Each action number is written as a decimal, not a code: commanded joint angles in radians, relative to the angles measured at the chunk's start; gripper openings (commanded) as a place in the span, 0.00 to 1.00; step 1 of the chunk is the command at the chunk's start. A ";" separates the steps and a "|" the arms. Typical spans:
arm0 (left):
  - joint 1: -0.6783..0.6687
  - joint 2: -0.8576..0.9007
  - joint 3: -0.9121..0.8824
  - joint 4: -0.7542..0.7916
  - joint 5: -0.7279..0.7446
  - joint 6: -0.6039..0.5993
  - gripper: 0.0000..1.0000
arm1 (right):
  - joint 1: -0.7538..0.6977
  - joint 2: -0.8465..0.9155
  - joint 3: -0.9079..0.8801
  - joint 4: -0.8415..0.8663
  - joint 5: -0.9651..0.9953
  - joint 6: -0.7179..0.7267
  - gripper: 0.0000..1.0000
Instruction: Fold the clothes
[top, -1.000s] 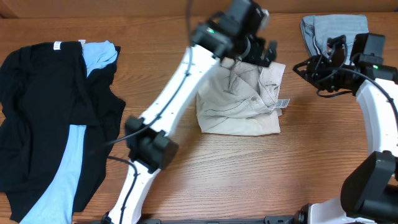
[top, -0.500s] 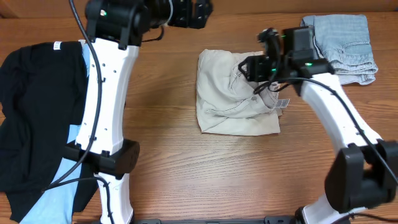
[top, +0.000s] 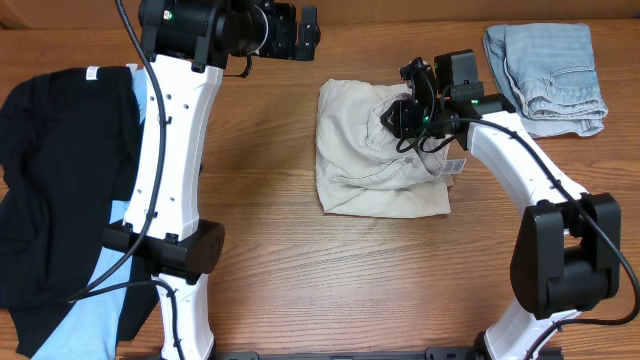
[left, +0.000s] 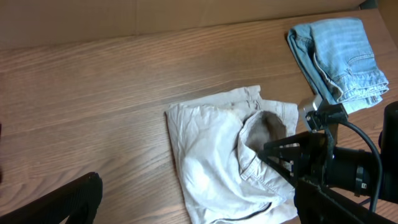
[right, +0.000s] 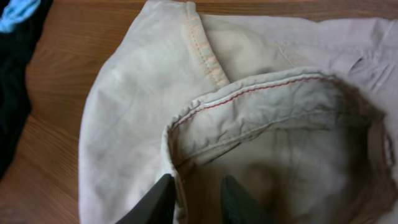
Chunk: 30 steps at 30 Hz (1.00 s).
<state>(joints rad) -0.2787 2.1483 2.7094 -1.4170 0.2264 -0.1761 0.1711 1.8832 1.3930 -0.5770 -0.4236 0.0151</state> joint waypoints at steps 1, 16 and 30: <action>0.003 0.023 0.001 -0.006 -0.017 0.024 1.00 | 0.004 -0.002 0.003 -0.006 -0.039 -0.005 0.26; 0.003 0.023 -0.005 -0.027 -0.028 0.042 1.00 | 0.028 0.025 0.002 -0.058 -0.053 -0.012 0.24; 0.003 0.023 -0.005 -0.027 -0.028 0.043 1.00 | -0.019 -0.030 0.134 -0.134 -0.049 0.130 0.04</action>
<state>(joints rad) -0.2787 2.1586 2.7087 -1.4441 0.2047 -0.1532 0.1856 1.8992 1.4612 -0.7048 -0.4679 0.0643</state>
